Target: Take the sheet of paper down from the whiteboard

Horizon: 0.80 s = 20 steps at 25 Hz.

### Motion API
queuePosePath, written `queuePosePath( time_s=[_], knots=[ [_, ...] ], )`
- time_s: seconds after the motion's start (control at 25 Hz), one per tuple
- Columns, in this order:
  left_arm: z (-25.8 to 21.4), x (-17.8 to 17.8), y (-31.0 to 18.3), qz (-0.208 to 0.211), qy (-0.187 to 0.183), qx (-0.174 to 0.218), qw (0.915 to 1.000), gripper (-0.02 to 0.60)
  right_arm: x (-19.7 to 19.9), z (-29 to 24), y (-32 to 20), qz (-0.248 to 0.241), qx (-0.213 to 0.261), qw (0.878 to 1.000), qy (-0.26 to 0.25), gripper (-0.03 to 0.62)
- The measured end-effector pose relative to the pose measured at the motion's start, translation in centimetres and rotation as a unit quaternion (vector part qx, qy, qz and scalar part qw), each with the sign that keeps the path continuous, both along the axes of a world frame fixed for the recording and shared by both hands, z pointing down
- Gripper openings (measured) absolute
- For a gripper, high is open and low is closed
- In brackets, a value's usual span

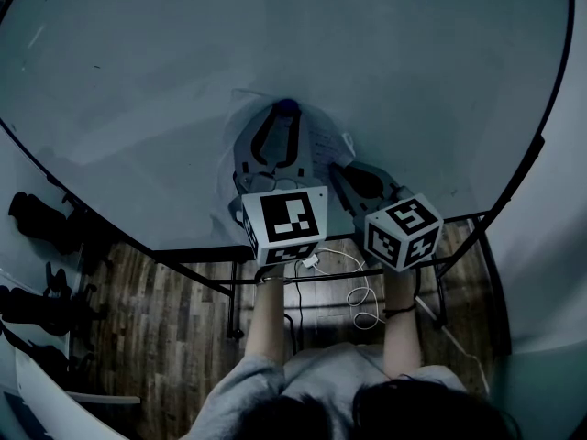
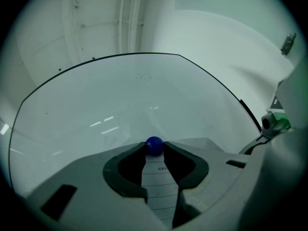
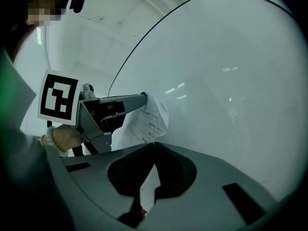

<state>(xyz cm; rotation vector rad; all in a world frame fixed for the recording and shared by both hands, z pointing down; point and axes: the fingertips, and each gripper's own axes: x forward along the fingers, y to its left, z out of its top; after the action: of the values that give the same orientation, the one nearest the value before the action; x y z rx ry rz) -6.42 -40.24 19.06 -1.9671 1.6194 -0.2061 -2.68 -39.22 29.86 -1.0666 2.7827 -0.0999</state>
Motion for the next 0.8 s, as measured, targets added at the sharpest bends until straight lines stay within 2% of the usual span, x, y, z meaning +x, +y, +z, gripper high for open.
queuePosePath(
  time_s=[0.8],
  knots=[
    [0.3,-0.1,-0.2,-0.007,0.006,-0.002,1.0,0.103,0.2,2.1,-0.3,-0.01,-0.038,0.999,-0.008,0.0]
  ],
)
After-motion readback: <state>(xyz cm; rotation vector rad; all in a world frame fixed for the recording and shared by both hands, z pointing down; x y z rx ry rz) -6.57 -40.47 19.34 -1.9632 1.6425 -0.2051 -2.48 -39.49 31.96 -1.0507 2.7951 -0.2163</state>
